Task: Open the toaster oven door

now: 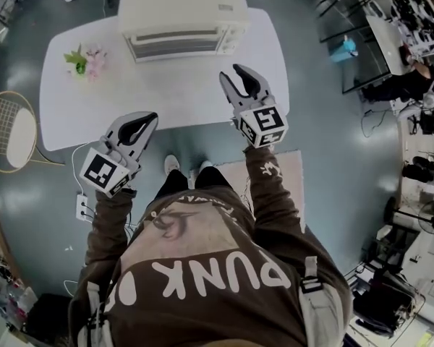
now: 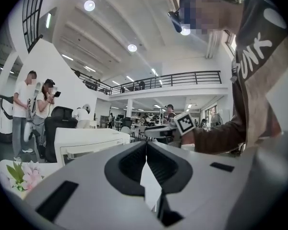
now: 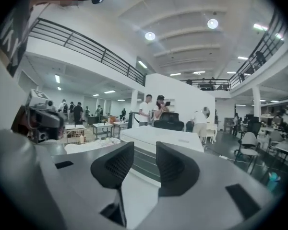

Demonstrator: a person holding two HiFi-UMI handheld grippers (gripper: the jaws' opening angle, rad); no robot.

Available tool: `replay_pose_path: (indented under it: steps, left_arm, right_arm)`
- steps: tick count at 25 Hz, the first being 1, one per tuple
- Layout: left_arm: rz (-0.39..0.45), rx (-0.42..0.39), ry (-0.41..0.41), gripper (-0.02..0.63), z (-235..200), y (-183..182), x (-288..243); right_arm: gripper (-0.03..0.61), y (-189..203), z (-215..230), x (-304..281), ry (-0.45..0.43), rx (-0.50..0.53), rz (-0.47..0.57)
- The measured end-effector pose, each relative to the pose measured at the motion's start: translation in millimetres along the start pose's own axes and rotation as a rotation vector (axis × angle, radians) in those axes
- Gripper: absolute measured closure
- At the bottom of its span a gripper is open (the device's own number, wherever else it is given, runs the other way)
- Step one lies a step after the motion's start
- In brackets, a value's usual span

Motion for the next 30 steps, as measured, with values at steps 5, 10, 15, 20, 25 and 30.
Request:
replay_pose_path:
  steps: [5,10,15,20,25,30]
  left_arm:
    - [0.012,0.001,-0.045,0.607,-18,-8,-10]
    - [0.02,-0.009,-0.077,0.607,-27,-17,-15]
    - [0.023,-0.019,-0.095,0.607,-39,-23,-21]
    - [0.019,-0.012,-0.101,0.607,-46,-21,-28]
    - [0.016,-0.006,-0.094,0.607,-45,-20,-39]
    - [0.013,-0.003,-0.097,0.607,-48,-21,-46]
  right_arm:
    - [0.451,9,87,-59,0.116,-0.075,-0.086]
    - [0.466,21,132,-109,0.119,-0.15,-0.213]
    - [0.468,36,143,-132,0.112,-0.239,-0.273]
    - [0.486,36,146,-139,0.066,-0.268,-0.288]
    - [0.486,38,142,-133,0.045,-0.244,-0.29]
    - [0.483,51,124,-116,0.035,-0.196,-0.298]
Point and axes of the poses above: the fingertips, and each gripper's own axes: x backward along the fingers, z to its right, y out of its underside, the point moved 8 cm from there along x, backward along the fingers, and after that the axes turned 14 degrees about -y, right-handed, at the moved point
